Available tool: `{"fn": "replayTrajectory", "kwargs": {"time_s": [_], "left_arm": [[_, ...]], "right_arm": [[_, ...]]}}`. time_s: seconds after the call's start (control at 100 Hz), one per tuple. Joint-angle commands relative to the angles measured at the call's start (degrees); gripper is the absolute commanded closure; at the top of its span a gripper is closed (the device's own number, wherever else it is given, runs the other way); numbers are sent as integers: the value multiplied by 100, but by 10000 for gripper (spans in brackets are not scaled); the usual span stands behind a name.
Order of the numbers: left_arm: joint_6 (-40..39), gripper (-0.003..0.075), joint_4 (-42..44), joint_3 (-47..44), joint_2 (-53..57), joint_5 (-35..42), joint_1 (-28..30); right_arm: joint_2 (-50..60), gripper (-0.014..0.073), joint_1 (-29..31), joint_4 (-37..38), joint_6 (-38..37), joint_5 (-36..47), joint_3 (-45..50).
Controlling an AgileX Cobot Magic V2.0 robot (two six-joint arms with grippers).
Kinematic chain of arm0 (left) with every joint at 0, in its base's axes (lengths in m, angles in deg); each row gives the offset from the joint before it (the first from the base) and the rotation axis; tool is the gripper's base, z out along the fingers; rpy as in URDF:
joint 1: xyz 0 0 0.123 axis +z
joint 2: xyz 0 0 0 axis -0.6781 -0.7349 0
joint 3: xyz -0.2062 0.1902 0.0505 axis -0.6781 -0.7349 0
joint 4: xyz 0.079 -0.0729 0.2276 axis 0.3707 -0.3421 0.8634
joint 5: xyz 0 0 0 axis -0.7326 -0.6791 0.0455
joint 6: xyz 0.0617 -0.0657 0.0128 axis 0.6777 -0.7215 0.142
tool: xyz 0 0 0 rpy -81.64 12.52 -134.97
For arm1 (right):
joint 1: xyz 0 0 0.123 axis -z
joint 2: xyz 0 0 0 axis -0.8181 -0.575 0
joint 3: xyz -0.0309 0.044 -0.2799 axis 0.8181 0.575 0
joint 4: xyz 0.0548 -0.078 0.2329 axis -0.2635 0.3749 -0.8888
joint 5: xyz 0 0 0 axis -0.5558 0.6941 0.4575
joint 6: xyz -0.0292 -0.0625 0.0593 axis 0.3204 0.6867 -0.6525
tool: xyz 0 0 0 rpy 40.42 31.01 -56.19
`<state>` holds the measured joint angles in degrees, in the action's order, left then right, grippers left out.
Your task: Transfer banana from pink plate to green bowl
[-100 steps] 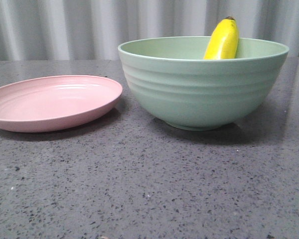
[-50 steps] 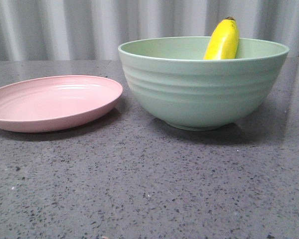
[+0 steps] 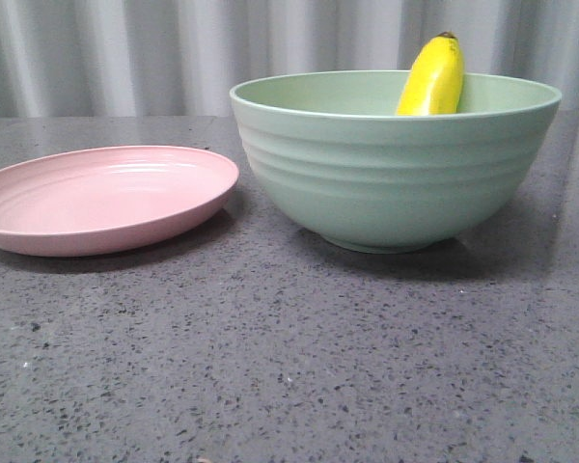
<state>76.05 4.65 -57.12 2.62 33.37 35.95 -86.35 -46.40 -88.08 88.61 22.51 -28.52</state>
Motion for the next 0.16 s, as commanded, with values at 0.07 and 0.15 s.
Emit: {"fn": "replayTrajectory", "kwargs": {"time_s": [0.07, 0.15], "left_arm": [[-46, 741, -10, -60, 169, 351, 4], [-46, 741, -10, -60, 169, 351, 4]], "right_arm": [[130, 665, 27, 46, -3, 105, 107], [130, 665, 27, 46, -3, 105, 107]]}}
